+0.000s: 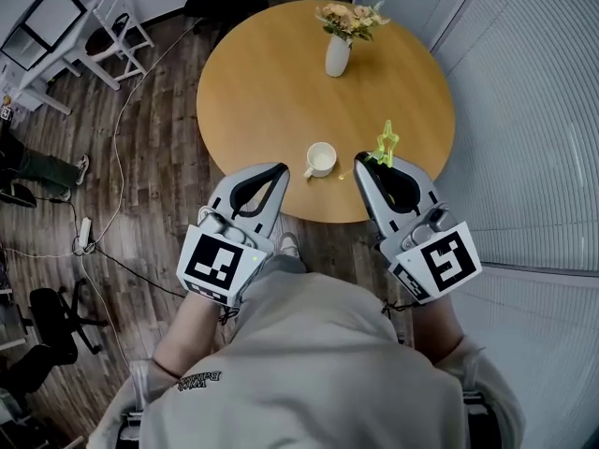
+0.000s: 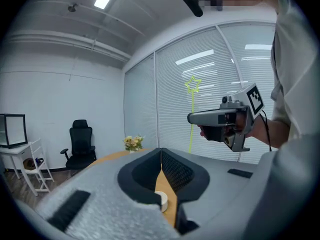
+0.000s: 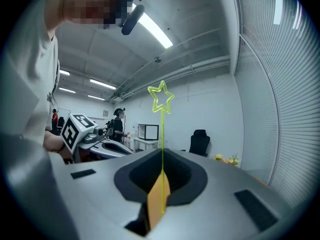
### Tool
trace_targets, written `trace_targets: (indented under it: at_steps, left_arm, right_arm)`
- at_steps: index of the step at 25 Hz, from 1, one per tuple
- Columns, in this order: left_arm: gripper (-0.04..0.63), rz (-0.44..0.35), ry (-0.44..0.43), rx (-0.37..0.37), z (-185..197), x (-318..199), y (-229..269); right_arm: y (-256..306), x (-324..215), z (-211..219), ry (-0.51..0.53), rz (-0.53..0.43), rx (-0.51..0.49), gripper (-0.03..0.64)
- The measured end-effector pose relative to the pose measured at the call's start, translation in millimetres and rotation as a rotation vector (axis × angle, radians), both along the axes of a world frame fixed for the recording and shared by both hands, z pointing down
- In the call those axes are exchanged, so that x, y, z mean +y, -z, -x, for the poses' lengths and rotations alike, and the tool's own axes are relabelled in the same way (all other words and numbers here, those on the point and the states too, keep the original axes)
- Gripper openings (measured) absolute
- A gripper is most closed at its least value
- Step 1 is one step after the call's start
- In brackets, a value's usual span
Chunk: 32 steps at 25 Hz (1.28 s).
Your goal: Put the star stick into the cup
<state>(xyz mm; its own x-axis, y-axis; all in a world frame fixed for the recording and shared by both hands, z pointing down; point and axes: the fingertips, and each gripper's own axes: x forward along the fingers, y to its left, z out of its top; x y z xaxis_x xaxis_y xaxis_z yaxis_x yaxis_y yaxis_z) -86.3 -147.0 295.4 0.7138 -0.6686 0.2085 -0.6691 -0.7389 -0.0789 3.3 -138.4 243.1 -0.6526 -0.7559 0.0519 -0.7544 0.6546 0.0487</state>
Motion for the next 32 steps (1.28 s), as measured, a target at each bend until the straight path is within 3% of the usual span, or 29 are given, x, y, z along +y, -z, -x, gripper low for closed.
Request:
trace_targets:
  at_steps: [13,24,32]
  left_arm:
    - [0.023,0.024,-0.07,0.014,15,-53,-7]
    - [0.023,0.06,-0.008,0.018,-7,-69,-14]
    - [0.023,0.07,0.002,0.003,-27,-75,-17]
  right_arm:
    - [-9,-56,15,-0.08,0.031,0.002,0.031]
    - [-16,-81,-8,-0.024,0.054,0.011,0.031]
    - [-17,-89,-20,0.021,0.087,-0.045,0.031]
